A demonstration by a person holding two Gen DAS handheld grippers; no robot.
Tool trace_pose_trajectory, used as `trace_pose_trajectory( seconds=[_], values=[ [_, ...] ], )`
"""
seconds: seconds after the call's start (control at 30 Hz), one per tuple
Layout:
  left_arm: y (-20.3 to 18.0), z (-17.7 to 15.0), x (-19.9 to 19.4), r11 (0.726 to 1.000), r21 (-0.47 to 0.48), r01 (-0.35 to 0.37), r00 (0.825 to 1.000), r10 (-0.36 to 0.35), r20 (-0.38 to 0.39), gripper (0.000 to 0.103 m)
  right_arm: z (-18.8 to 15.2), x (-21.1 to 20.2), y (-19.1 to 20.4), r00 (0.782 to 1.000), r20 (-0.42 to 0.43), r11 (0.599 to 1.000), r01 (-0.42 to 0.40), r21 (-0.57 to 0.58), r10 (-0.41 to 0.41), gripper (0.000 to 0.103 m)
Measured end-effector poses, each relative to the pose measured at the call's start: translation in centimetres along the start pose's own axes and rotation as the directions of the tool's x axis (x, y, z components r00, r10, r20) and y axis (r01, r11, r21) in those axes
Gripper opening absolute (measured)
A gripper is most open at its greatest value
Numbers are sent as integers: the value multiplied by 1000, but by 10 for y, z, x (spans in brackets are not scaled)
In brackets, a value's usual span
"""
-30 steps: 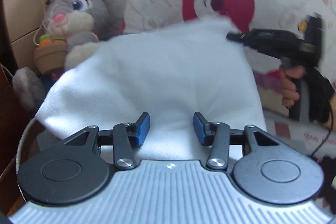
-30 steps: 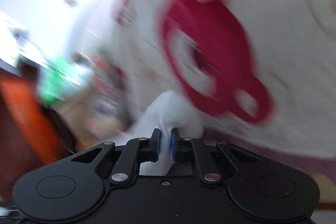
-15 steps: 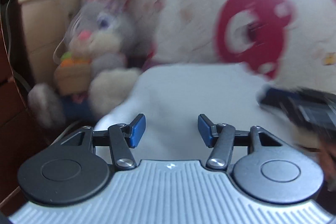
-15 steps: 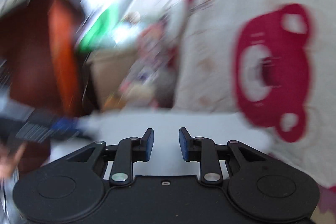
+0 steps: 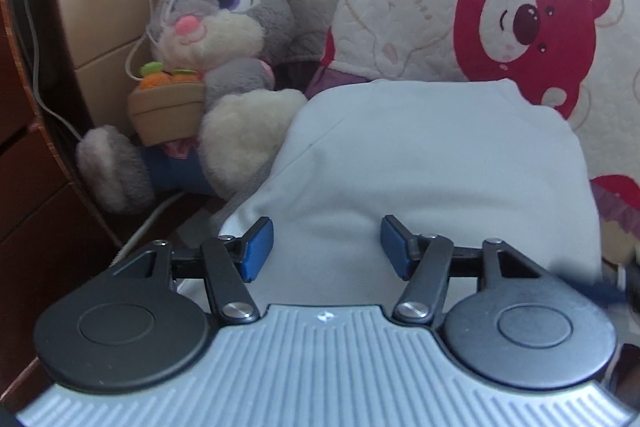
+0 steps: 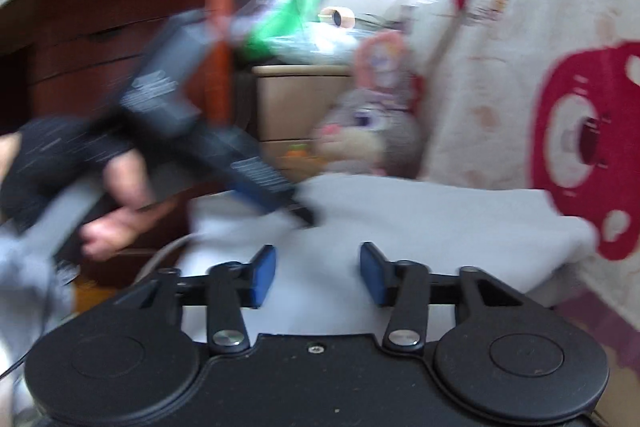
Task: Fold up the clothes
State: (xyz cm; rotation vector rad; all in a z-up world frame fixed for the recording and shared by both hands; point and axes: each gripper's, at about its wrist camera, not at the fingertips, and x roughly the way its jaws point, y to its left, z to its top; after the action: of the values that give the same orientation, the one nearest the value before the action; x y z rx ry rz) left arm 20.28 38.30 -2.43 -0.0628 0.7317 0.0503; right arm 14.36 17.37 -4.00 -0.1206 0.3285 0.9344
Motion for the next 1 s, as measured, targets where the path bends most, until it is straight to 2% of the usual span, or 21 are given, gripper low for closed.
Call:
trace_pose_trajectory(
  seconds=[0.07,0.17,0.23,0.27,0.33,0.4,0.47,0.5,0.57,0.7,0.77,0.87,0.93,1.0],
  values=[
    [-3,-6,-6,999,-14,-37,999,37,-11,72,-8,-8,12,998,2,996,-64,58,64,55],
    [-9,-26,-18,998,-24,-56,998,55,-40,76,-15,-27,15,989,20,974,-147,174,145,54],
    [-13,-46,-33,997,-26,-72,997,71,-18,76,-19,-43,12,995,21,976,-97,196,95,51],
    [-16,-56,-43,996,-23,-81,997,81,-3,76,-22,-52,13,1000,9,984,-26,175,25,51],
    [-24,-75,-64,994,-17,-109,994,109,19,76,-27,-68,13,995,-22,986,103,133,-101,53],
    [-31,-87,-87,990,-27,-140,989,141,33,76,-28,-88,6,987,-39,972,160,169,-156,53],
    [-42,-96,-113,991,-30,-132,991,133,33,78,-29,-111,2,978,-46,956,207,210,-202,53],
    [-49,-101,-125,995,-21,-101,994,101,33,82,-28,-124,2,974,-44,947,225,230,-221,53],
    [-69,-112,-147,1000,6,-29,999,29,35,84,-29,-148,4,967,-55,930,254,266,-249,56],
    [-113,-136,-182,997,46,63,997,-65,40,86,-36,-195,12,960,-87,908,281,310,-267,59],
    [-130,-149,-194,994,48,95,995,-97,34,86,-42,-217,15,968,-109,913,250,322,-226,59],
    [-149,-169,-205,996,24,82,997,-82,13,87,-51,-249,20,965,-141,898,257,357,-220,62],
    [-162,-182,-209,999,9,31,999,-31,-24,88,-60,-269,23,954,-176,881,293,371,-244,63],
    [-180,-193,-210,999,38,-8,997,10,-72,89,-69,-287,27,941,-200,868,329,371,-272,65]
  ],
)
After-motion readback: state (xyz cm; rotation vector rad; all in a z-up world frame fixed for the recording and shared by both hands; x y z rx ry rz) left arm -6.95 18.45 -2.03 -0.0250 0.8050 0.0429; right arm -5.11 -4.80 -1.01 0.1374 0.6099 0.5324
